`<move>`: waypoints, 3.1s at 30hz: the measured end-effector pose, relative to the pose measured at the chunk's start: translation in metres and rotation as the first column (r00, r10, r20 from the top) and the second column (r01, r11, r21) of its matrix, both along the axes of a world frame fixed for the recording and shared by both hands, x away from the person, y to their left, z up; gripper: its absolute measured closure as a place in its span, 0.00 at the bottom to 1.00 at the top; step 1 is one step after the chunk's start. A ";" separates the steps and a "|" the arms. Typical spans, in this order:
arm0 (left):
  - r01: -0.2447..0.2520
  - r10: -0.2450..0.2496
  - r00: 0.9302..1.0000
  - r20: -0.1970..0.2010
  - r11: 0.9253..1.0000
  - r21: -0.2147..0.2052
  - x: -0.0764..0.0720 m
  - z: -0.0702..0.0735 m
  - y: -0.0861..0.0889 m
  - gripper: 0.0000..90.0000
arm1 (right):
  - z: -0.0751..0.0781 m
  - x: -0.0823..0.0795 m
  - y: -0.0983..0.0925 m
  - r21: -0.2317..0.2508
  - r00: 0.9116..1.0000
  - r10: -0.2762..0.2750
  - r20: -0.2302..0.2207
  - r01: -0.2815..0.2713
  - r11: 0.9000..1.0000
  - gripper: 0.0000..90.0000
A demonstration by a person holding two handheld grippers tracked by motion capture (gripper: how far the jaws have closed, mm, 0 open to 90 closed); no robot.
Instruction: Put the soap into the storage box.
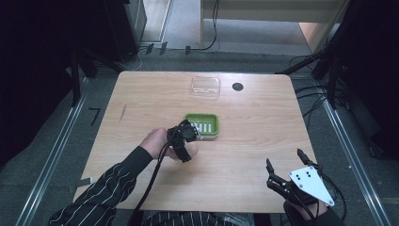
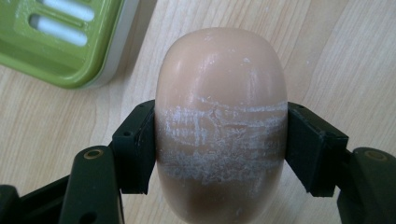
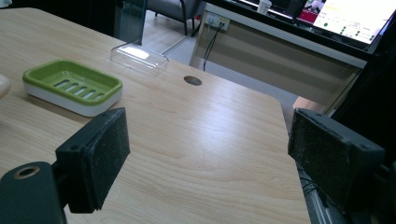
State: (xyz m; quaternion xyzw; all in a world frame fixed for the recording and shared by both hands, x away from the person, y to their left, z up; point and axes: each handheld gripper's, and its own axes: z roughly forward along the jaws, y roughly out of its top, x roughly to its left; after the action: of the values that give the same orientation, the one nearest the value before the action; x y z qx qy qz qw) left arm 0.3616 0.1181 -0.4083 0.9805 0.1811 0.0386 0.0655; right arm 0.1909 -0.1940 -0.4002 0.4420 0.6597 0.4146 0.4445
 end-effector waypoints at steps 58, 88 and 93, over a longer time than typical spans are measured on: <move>0.141 -0.140 0.988 0.059 0.990 -0.015 0.034 0.034 -0.002 0.37 | 0.000 0.001 0.001 -0.012 1.000 0.005 0.000 -0.005 1.000 0.15; 0.168 -0.168 0.985 0.045 0.986 0.004 0.070 0.032 -0.009 0.37 | 0.000 0.002 0.003 -0.017 1.000 0.010 -0.003 -0.010 1.000 0.15; 0.158 -0.158 0.987 0.035 0.987 -0.006 0.081 0.029 -0.015 0.37 | 0.000 0.002 0.002 -0.014 1.000 0.010 -0.005 -0.010 1.000 0.15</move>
State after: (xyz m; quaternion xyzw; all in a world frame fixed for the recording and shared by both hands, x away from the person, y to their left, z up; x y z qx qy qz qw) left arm 0.4421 0.1034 -0.3790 0.9907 0.1019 0.0496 0.0757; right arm 0.1930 -0.1916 -0.4004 0.4366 0.6658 0.4111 0.4440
